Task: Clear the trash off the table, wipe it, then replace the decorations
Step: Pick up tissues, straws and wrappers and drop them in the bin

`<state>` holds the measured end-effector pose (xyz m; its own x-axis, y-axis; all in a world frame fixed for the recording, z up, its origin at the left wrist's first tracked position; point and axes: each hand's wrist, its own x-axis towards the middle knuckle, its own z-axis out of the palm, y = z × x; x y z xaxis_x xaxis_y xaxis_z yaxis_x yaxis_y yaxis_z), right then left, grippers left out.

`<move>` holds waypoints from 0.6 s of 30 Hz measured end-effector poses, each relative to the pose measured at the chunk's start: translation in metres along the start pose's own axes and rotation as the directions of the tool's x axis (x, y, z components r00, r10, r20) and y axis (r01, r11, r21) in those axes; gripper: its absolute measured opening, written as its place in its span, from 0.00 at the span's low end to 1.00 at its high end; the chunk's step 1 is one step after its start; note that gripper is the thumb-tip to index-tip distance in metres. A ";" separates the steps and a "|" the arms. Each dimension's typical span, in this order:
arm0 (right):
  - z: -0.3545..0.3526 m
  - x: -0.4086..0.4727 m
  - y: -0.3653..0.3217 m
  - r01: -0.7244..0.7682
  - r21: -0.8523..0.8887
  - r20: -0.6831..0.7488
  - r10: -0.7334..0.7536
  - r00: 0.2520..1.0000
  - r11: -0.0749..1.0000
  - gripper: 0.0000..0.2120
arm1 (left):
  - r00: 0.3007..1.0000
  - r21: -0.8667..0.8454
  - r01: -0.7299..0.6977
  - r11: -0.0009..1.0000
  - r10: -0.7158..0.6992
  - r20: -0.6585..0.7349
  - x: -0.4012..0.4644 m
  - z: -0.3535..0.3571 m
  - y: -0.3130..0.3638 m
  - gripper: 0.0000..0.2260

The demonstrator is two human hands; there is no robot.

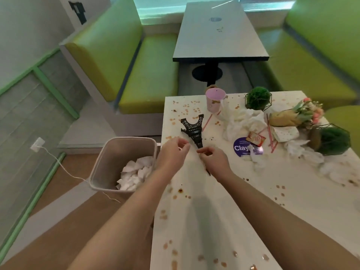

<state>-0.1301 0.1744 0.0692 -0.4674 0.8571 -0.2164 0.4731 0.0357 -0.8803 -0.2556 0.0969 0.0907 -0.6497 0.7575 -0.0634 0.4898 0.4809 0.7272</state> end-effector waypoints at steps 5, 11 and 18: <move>-0.061 0.011 0.040 -0.085 -0.056 -0.134 0.077 0.988 0.995 0.10 | 0.972 -0.008 0.003 1.000 -0.001 0.234 0.007 0.061 0.038 0.08; -0.117 0.033 0.101 -0.142 -0.274 -0.189 0.091 0.978 0.951 0.14 | 0.937 0.044 0.043 0.998 -0.056 0.346 0.014 0.133 0.054 0.07; -0.149 0.059 0.152 -0.120 -0.568 -0.049 0.111 0.993 0.814 0.26 | 0.905 0.019 0.110 0.994 -0.108 0.412 0.020 0.189 0.068 0.09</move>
<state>0.0257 0.3069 -0.0141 -0.3742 0.8801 -0.2921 0.8653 0.2181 -0.4514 -0.1255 0.2286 0.0097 -0.4012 0.8156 -0.4171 0.4266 0.5692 0.7029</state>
